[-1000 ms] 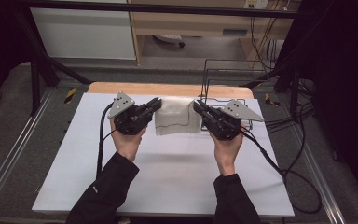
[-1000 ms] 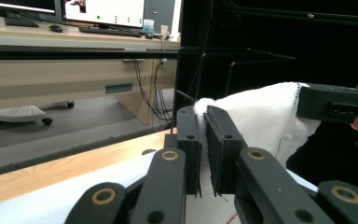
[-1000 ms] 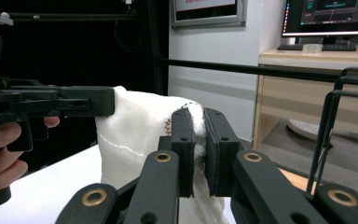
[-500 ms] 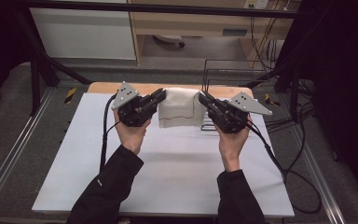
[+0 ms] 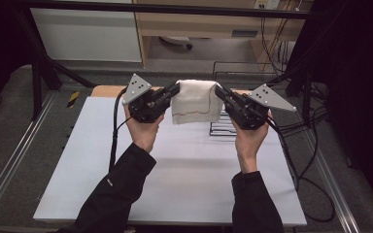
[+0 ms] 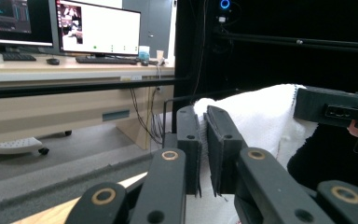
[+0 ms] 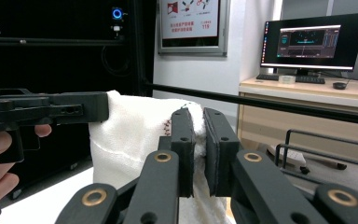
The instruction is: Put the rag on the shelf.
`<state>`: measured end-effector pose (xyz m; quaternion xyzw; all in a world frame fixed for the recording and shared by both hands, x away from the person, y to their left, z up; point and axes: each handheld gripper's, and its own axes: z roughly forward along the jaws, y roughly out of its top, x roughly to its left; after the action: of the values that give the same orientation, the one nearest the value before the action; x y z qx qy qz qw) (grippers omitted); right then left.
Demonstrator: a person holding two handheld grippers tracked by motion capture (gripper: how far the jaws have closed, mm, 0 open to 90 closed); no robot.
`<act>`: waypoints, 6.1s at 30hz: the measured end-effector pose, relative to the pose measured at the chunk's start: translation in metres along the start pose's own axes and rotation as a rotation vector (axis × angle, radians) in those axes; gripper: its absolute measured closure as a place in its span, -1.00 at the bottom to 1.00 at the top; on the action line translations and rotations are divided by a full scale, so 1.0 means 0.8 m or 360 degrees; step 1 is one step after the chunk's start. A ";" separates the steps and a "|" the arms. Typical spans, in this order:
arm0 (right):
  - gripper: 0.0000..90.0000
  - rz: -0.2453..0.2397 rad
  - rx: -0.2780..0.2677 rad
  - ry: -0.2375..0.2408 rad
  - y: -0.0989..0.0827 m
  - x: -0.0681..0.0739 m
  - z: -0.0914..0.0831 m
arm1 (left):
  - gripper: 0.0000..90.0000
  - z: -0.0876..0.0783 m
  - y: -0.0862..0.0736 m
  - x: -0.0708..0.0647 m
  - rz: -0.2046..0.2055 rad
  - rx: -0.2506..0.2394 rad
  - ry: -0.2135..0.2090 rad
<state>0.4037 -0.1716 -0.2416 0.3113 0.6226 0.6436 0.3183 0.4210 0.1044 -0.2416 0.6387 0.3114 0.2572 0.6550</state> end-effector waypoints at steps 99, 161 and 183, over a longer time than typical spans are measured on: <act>0.85 0.0029 -0.0043 -0.0304 0.095 -0.158 0.014 | 0.87 0.198 0.093 -0.032 0.0039 -0.0048 0.0037; 0.82 0.0016 0.0192 -0.0302 0.020 -0.155 -0.044 | 0.84 0.175 0.015 -0.055 0.0141 0.0244 -0.0242; 0.80 0.0025 0.0295 -0.0235 -0.013 -0.146 -0.068 | 0.79 0.159 -0.006 -0.066 0.0112 0.0431 -0.0271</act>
<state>0.4310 -0.2972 -0.2538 0.3908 0.6518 0.5611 0.3280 0.4792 -0.0209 -0.2434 0.7511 0.2640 0.1807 0.5775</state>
